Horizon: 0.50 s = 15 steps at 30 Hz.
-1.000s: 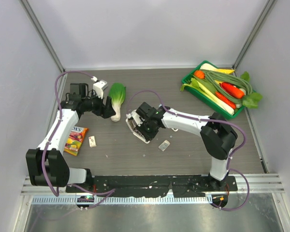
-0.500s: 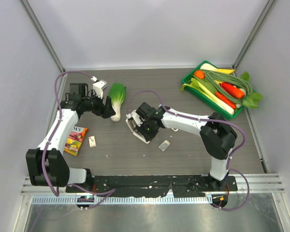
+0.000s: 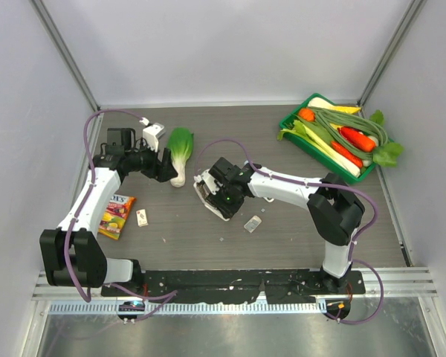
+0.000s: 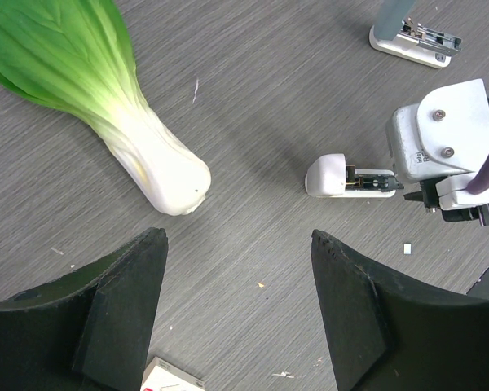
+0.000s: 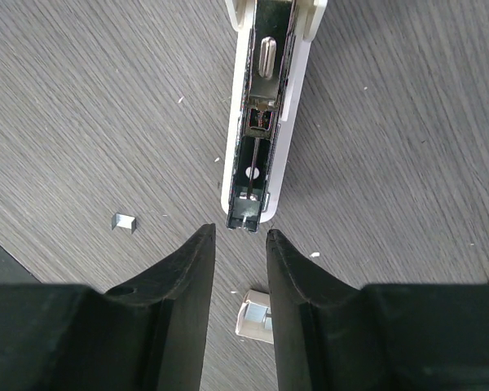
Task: Load the staples into the stapler
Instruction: Install the staple into the stapler.
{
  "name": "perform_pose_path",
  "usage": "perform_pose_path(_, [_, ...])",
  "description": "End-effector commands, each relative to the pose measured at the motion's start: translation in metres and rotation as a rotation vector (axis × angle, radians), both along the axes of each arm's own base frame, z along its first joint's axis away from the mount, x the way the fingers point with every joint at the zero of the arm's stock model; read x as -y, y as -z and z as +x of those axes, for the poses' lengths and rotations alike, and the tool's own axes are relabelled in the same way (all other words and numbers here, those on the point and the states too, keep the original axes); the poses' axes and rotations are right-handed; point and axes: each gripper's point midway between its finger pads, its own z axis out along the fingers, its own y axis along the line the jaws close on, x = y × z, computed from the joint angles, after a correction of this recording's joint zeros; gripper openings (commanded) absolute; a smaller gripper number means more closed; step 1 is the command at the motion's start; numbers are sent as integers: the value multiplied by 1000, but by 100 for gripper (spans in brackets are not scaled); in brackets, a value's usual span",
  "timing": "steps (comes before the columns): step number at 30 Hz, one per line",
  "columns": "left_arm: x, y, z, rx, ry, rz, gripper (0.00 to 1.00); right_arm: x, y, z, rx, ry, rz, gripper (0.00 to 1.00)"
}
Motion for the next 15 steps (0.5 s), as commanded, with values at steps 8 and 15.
perform_pose_path(8, [2, -3, 3, 3, 7, -29, 75, -21, -41, 12, 69, -70, 124, 42])
perform_pose_path(15, [7, -1, 6, -22, 22, -52, 74, -6, -40, 23, 103, -84, 221, 42])
